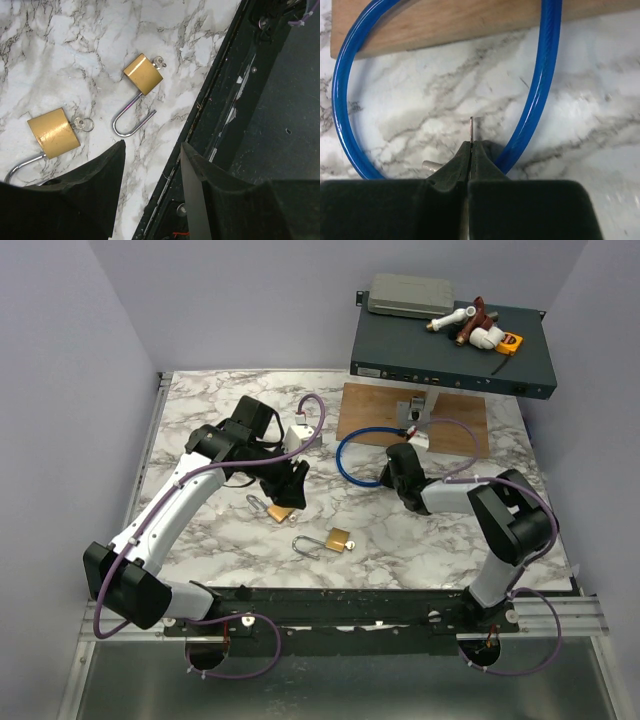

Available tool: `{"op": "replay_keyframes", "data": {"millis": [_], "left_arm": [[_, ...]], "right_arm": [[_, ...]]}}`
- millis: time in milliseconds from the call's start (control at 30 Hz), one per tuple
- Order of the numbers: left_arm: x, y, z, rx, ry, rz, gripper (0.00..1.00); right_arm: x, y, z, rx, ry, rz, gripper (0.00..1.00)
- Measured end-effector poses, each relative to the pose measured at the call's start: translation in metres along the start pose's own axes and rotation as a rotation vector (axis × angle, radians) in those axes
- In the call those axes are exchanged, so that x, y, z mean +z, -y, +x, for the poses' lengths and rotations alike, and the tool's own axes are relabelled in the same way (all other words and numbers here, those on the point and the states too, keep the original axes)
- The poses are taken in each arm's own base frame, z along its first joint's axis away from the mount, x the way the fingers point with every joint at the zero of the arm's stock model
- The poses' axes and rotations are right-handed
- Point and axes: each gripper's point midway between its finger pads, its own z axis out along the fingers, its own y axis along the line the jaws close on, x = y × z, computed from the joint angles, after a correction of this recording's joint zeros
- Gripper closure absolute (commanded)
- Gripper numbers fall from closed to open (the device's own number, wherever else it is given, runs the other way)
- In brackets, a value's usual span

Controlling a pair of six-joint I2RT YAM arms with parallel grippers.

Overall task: Unlock with the key
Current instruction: Move the lock to the center of the board.

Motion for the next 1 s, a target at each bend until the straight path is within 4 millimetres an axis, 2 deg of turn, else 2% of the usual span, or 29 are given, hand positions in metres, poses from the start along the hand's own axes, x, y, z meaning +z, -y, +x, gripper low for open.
{"op": "replay_keyframes", "data": {"millis": [267,533,600,700,833,900,1000], "left_arm": [[-0.001,0.001,0.001,0.007,-0.003,0.001,0.53],[0.002,0.003,-0.002,0.032,0.000,0.004,0.53],[0.007,0.005,-0.003,0.050,-0.008,0.011,0.53],[0.021,0.006,-0.008,0.077,-0.045,0.022,0.53],[0.051,-0.004,-0.028,0.103,-0.096,0.038,0.53],[0.065,-0.011,-0.044,0.112,-0.102,0.039,0.53],[0.085,-0.024,-0.070,0.121,-0.087,0.030,0.52]], "right_arm": [[-0.040,0.020,0.025,0.118,-0.047,-0.018,0.99],[-0.109,0.024,0.069,0.168,-0.176,-0.059,0.99],[-0.126,0.026,0.073,0.181,-0.198,-0.066,0.99],[-0.145,0.028,0.063,0.217,-0.191,-0.078,0.99],[-0.167,0.026,0.037,0.250,-0.139,-0.110,0.99],[-0.177,0.021,0.017,0.257,-0.104,-0.124,0.99],[-0.197,0.004,-0.030,0.269,-0.016,-0.167,0.99]]}}
